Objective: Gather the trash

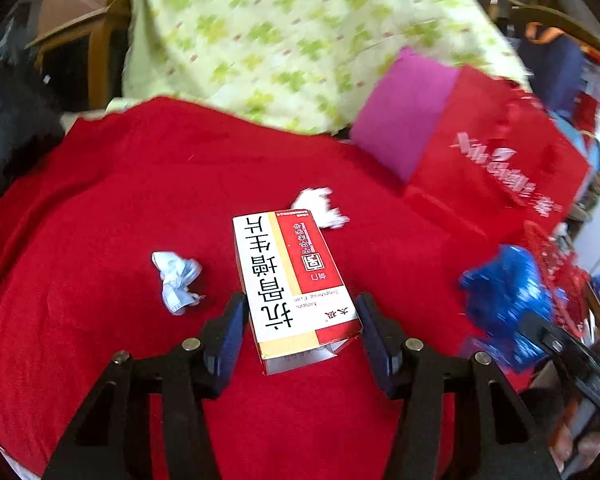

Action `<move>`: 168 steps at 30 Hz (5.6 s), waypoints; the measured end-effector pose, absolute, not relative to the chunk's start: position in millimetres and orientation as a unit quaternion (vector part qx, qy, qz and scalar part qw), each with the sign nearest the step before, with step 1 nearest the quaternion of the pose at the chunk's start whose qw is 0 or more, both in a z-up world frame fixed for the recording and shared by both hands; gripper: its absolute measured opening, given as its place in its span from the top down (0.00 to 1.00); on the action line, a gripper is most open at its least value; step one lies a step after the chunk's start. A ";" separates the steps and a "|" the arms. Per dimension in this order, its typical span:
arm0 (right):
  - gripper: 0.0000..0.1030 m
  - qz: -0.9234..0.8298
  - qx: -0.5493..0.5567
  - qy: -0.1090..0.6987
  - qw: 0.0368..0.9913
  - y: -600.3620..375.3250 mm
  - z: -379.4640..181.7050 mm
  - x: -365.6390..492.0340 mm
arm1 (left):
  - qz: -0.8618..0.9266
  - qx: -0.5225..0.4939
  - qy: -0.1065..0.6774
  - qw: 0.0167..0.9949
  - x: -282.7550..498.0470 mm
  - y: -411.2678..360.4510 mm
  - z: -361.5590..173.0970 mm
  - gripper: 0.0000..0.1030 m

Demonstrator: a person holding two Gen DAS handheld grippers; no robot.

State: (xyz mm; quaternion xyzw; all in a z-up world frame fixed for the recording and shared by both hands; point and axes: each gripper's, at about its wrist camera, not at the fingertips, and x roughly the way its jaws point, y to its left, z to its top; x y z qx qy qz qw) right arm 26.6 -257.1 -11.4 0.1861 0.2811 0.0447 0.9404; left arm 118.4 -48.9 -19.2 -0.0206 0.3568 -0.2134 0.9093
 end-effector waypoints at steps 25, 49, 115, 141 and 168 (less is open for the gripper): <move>0.62 0.028 0.176 0.193 0.965 -260.5 58.6 -52.8 | -0.234 0.088 0.258 0.933 -1.3 -103.5 35.6 0.45; 0.62 0.024 0.179 0.145 0.973 -273.1 78.3 -89.3 | -0.198 0.148 0.218 0.944 -20.4 -142.1 65.9 0.44; 0.62 -0.112 0.217 0.100 0.965 -361.9 91.3 -117.6 | -0.168 0.103 0.305 0.932 31.4 -97.8 8.8 0.62; 0.24 -0.120 0.152 0.089 0.977 -357.3 69.7 -59.8 | -0.165 0.089 0.366 0.912 94.8 -77.2 -43.5 0.27; 0.18 -0.119 0.055 0.405 0.905 -305.4 -136.5 167.1 | -0.075 0.060 0.412 0.906 245.9 -47.5 -154.3 0.00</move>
